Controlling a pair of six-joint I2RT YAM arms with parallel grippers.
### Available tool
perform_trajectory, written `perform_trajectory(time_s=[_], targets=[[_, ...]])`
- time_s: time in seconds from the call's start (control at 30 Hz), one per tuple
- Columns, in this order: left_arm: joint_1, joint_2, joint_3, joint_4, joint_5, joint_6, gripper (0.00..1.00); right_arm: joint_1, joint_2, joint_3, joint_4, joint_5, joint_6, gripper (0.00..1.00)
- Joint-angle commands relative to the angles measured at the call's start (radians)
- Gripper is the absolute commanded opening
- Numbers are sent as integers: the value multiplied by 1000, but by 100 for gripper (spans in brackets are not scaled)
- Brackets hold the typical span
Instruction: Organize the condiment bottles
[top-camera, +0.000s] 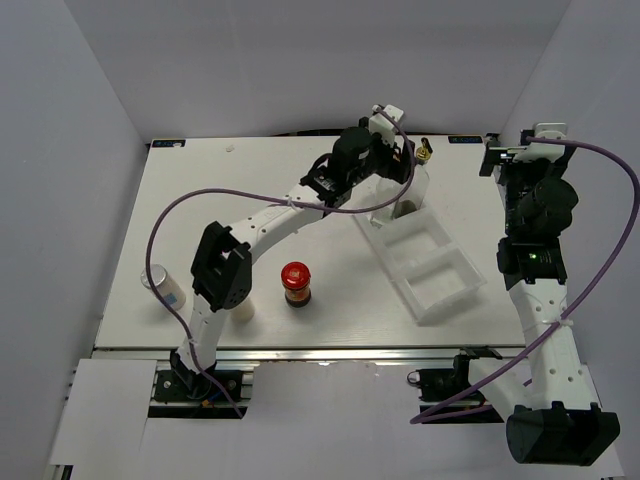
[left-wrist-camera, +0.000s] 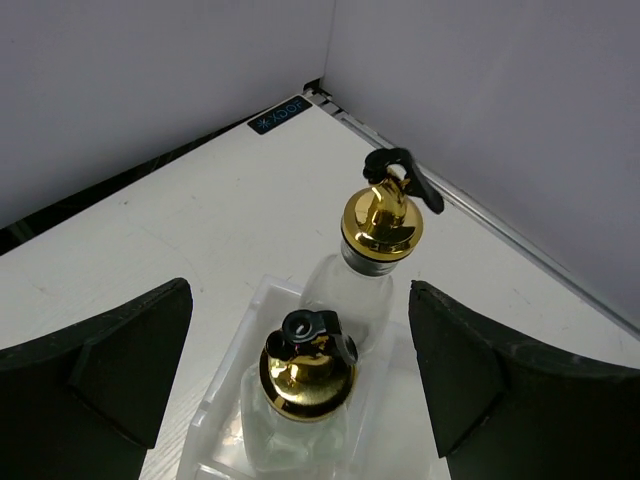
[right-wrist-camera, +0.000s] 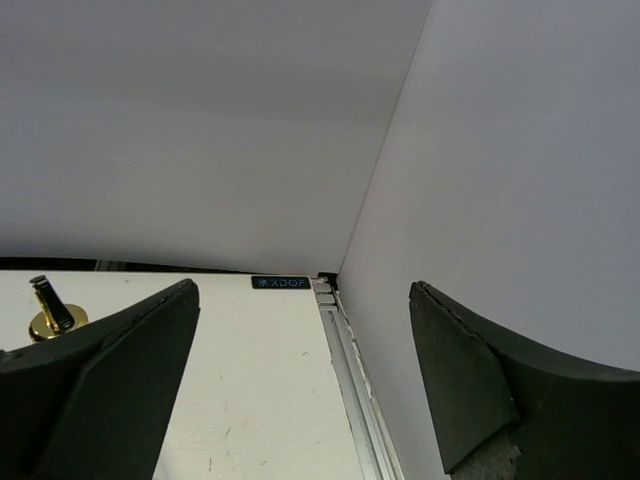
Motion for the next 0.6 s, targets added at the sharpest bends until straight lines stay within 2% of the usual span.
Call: perform_trajectory(time_s=[0.0, 0.17, 0.27, 0.3, 0.43, 0.47, 0.5, 0.53, 0.57], targets=[[-5, -140, -22, -23, 1, -1, 98, -3, -3, 20, -1, -58, -26, 89], [-8, -238, -88, -93, 7, -8, 98, -3, -26, 57, -102, -200, -56, 89], [-10, -348, -187, -119, -5, -22, 98, -3, -42, 92, -208, -381, -65, 89], [-10, -381, -242, -126, -40, -31, 98, -3, -45, 106, -279, -491, -64, 89], [-10, -586, -393, -202, -265, -83, 98, 24, -28, 195, -432, -771, -72, 89], [-10, -623, -431, -233, -336, -106, 98, 61, -22, 203, -452, -815, -76, 89], [-8, -660, -473, -245, -494, -154, 98, 90, -14, 212, -470, -872, -84, 89], [-7, -728, -551, -261, -564, -180, 98, 119, 6, 230, -502, -883, -89, 89], [-2, -758, -582, -308, -620, -204, 98, 200, 18, 240, -512, -879, -89, 90]])
